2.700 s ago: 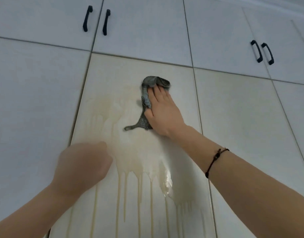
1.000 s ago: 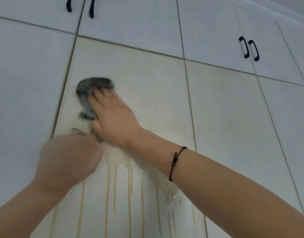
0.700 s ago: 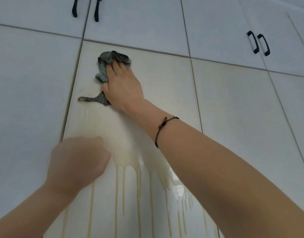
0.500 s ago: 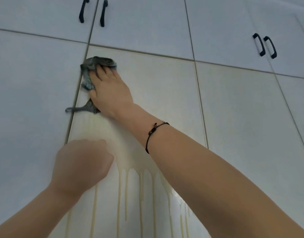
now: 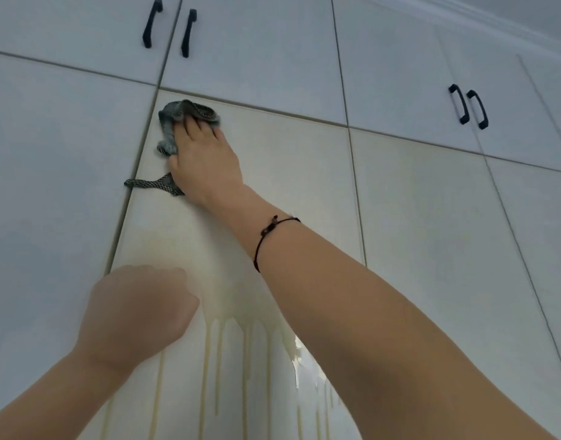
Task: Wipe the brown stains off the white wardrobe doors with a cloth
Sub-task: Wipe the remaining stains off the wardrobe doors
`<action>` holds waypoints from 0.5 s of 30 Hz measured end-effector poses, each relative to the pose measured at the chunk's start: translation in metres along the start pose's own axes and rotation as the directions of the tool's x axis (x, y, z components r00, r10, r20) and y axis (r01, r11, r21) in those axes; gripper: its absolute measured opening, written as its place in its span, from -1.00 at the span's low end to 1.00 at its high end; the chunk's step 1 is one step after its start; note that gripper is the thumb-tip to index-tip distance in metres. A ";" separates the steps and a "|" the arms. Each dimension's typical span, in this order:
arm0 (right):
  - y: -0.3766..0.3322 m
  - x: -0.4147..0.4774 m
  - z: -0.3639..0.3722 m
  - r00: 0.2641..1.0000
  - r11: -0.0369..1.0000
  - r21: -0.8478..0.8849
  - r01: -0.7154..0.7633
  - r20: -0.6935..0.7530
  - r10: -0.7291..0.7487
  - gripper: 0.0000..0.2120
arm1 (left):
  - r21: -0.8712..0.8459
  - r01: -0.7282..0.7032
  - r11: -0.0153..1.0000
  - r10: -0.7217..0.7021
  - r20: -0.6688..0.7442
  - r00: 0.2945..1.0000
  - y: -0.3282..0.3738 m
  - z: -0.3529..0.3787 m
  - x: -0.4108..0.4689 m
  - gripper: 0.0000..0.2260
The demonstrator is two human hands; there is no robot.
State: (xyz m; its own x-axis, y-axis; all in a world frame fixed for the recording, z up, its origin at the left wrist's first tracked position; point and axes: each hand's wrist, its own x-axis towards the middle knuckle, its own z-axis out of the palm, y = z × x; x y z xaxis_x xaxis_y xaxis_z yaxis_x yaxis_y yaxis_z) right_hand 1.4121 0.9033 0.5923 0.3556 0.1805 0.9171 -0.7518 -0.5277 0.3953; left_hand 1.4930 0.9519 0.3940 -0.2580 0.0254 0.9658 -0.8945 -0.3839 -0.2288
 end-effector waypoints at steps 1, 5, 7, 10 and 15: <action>-0.006 0.004 0.001 0.999 1.000 0.003 -0.032 -0.013 0.032 -0.46 | 0.003 -0.004 1.000 0.004 -0.004 1.000 0.000 0.000 0.000 -0.76; -0.018 -0.003 -0.001 0.994 0.995 -0.034 0.098 -0.041 -0.100 -0.47 | -0.002 -0.017 1.000 0.017 -0.024 1.000 0.000 0.000 -0.001 -0.77; -0.023 -0.024 -0.001 0.961 0.961 -0.039 0.272 -0.035 -0.274 -0.48 | -0.002 -0.021 1.000 0.021 -0.048 0.999 -0.001 0.001 0.000 -0.76; -0.024 -0.076 0.003 0.886 0.885 0.036 0.463 -0.038 -0.462 -0.49 | 0.005 -0.018 1.000 0.018 -0.066 0.998 0.001 0.001 0.000 -0.75; 0.023 -0.110 0.000 0.910 0.903 0.127 0.410 0.004 -0.414 -0.51 | 0.018 -0.006 1.000 0.007 -0.029 1.000 0.002 -0.001 0.000 -0.76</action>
State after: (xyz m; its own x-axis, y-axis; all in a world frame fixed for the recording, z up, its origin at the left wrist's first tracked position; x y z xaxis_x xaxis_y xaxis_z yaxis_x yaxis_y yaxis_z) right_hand 1.3561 0.8711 0.5005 0.6372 0.3793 0.6708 -0.4625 -0.5081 0.7266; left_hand 1.4904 0.9521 0.3935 -0.2744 0.0493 0.9603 -0.8861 -0.4010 -0.2326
